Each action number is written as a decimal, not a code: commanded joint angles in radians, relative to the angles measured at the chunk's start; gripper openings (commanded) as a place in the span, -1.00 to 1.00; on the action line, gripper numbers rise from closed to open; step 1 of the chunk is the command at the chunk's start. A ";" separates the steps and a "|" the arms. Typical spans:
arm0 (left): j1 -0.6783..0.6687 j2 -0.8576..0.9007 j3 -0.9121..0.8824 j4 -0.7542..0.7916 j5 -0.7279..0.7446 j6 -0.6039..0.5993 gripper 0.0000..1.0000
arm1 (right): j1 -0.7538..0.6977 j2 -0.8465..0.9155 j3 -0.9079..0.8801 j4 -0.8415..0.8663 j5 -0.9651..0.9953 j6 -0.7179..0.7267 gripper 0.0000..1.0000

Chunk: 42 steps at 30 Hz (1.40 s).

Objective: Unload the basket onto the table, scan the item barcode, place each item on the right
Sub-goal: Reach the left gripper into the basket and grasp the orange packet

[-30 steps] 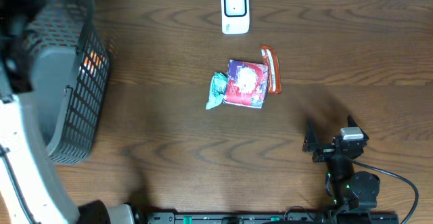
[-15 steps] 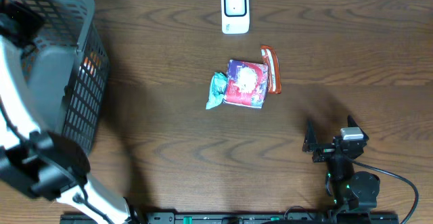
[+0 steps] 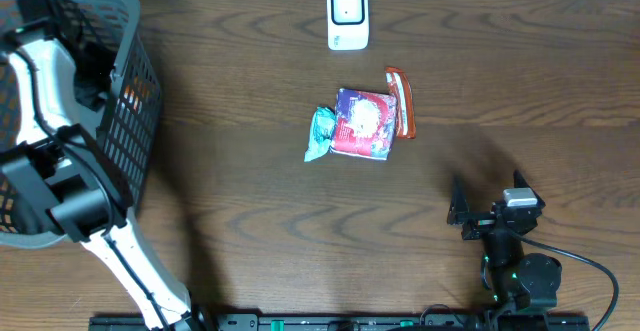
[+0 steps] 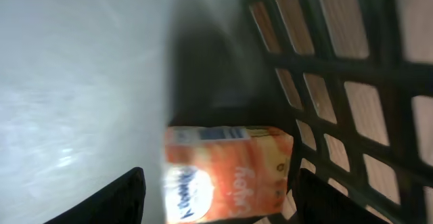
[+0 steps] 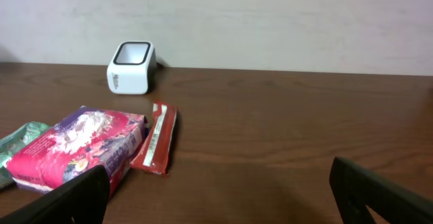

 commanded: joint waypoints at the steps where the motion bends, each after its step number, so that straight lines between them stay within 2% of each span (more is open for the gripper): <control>1: -0.029 0.040 -0.005 0.011 0.019 0.069 0.40 | -0.006 -0.006 -0.002 -0.004 0.005 0.014 0.99; 6: -0.051 0.080 -0.010 0.013 -0.025 0.089 0.40 | -0.006 -0.006 -0.002 -0.004 0.005 0.014 0.99; 10: -0.054 0.087 -0.041 0.016 -0.124 0.089 0.40 | -0.006 -0.006 -0.002 -0.004 0.005 0.014 0.99; 13: -0.053 0.087 -0.063 0.014 -0.181 0.109 0.31 | -0.006 -0.006 -0.002 -0.004 0.005 0.014 0.99; 20: -0.053 0.088 -0.135 0.016 -0.184 0.126 0.29 | -0.006 -0.006 -0.002 -0.004 0.005 0.014 0.99; 21: -0.052 0.088 -0.141 0.016 -0.184 0.126 0.15 | -0.006 -0.006 -0.002 -0.004 0.005 0.014 0.99; 25: -0.048 0.086 -0.145 -0.002 -0.209 0.126 -0.85 | -0.006 -0.006 -0.002 -0.004 0.005 0.014 0.99; 34: 0.010 -0.001 -0.132 -0.080 -0.251 0.117 -0.85 | -0.006 -0.006 -0.002 -0.004 0.005 0.014 0.98; 42: 0.073 -0.335 -0.132 -0.032 -0.233 -0.010 -0.86 | -0.006 -0.006 -0.002 -0.004 0.005 0.014 0.98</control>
